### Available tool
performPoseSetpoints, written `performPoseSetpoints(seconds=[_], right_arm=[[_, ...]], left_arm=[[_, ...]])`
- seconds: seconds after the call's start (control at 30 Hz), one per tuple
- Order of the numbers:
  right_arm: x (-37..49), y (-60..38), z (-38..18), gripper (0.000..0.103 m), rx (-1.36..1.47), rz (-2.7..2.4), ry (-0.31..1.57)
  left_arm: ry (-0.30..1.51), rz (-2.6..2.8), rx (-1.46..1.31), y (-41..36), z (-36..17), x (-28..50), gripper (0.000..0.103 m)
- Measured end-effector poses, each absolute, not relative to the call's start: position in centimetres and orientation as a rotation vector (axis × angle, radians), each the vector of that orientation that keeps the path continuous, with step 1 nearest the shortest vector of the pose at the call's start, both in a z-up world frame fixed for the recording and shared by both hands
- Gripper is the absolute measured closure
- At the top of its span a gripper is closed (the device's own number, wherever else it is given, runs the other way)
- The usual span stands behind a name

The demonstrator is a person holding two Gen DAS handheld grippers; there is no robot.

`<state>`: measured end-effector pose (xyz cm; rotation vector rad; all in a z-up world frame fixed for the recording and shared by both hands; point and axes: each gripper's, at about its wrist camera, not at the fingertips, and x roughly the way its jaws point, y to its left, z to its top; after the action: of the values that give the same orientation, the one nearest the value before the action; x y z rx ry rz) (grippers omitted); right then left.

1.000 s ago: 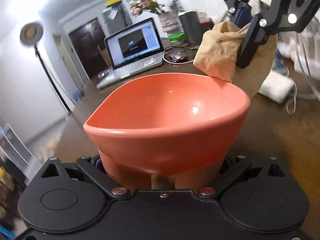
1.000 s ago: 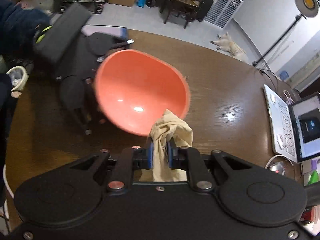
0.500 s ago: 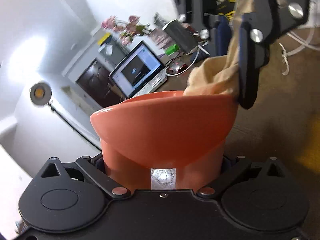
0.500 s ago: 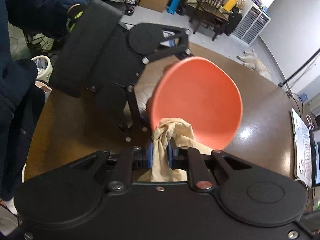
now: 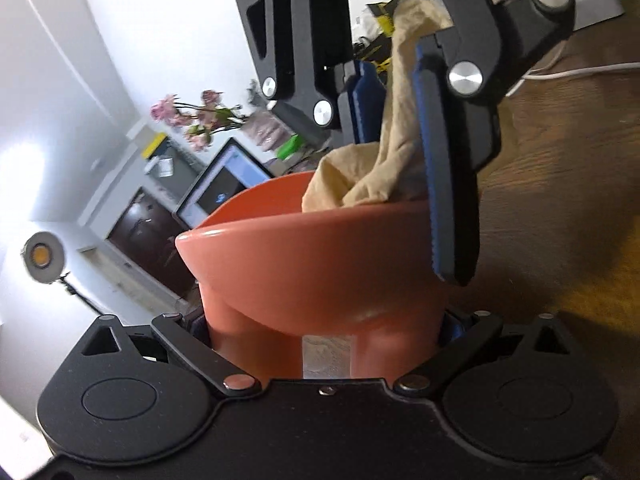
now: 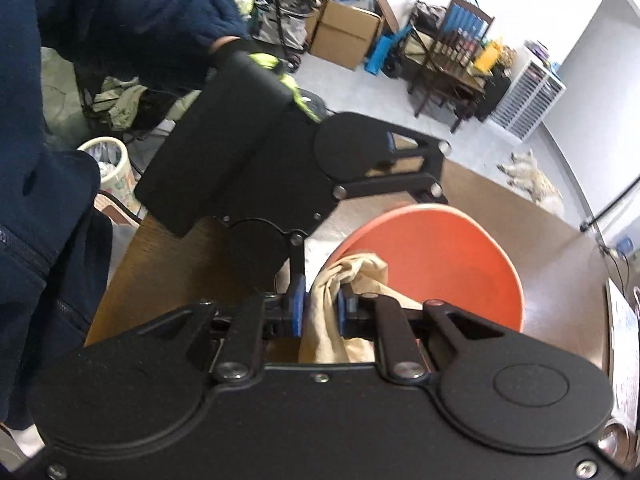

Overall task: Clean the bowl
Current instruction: 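Tilt the held bowl with the left gripper while the right gripper brings the cloth inside, then wipe the inside of the bowl with the cloth in the right gripper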

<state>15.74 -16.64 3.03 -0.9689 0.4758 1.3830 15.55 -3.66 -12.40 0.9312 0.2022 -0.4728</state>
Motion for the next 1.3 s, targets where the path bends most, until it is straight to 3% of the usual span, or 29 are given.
performPoseSetpoints(seconds=[0.57,0.93,1.3], right_arm=[[14.7,-16.8,5.3,0.086,-1.156,1.383,0.413],[15.9,-14.1,2.3,0.086,-1.329,1.277,0.248],[18.5,-17.3,-1.1,0.086,-1.307,1.172,0.429]], left_arm=[[0.227,-0.563,0.969,-3.0,-12.5,18.4,0.005],[0.226,-0.564,1.012,-3.4,-13.3,17.3,0.005],[0.223,-0.572,1.022,-4.7,-13.2,17.0,0.005]])
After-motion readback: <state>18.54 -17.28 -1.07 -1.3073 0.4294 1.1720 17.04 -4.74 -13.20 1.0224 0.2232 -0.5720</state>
